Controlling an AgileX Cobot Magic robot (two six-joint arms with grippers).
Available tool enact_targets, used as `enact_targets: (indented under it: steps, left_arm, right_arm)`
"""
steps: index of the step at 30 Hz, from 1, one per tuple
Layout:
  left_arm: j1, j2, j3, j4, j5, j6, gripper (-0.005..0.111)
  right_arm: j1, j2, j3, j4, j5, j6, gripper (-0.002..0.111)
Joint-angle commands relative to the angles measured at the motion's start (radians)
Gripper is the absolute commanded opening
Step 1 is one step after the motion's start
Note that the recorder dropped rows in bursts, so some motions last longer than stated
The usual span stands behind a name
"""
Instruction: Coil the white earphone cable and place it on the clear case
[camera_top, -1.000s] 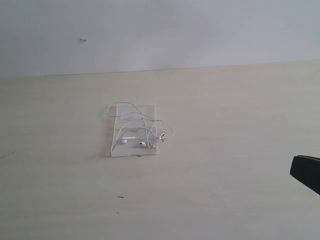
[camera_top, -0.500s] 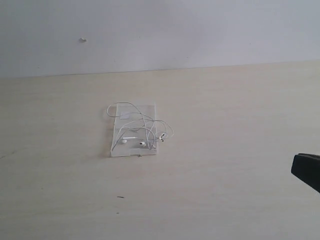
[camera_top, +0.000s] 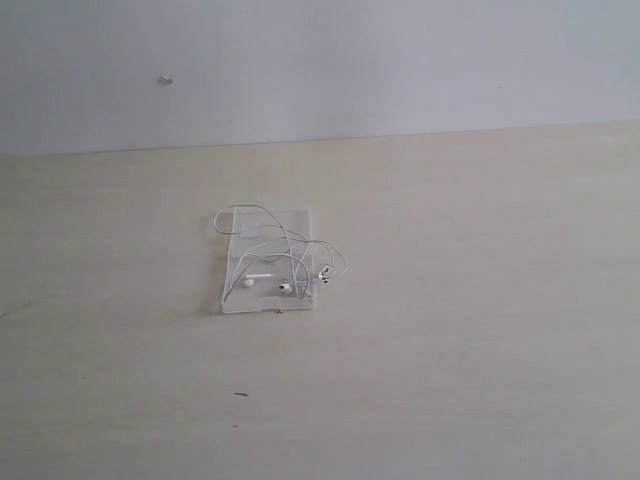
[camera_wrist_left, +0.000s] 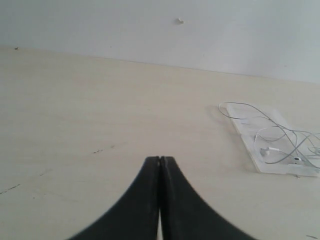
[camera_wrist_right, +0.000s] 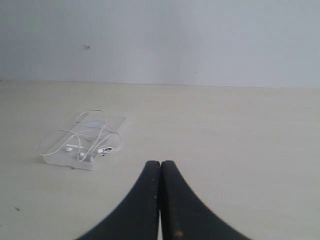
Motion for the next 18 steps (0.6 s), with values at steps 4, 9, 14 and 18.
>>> enact_targets:
  steps: [4,9,14,18]
  left_arm:
    - [0.002,-0.004,-0.001,0.004,-0.001,-0.006,0.0]
    - [0.002,-0.004,-0.001,0.004,-0.001,-0.006,0.0]
    - [0.002,-0.004,-0.001,0.004,-0.001,-0.006,0.0]
    - [0.002,-0.004,-0.001,0.004,-0.001,-0.006,0.0]
  right_arm:
    - [-0.095,-0.051,0.005,-0.001,0.086,-0.02,0.0]
    - [-0.099,-0.103,0.005,0.003,0.095,-0.02,0.0]
    - [-0.105,-0.128,0.005,-0.022,0.11,-0.059,0.0]
    - [-0.157,-0.182,0.005,-0.019,0.135,-0.052,0.0]
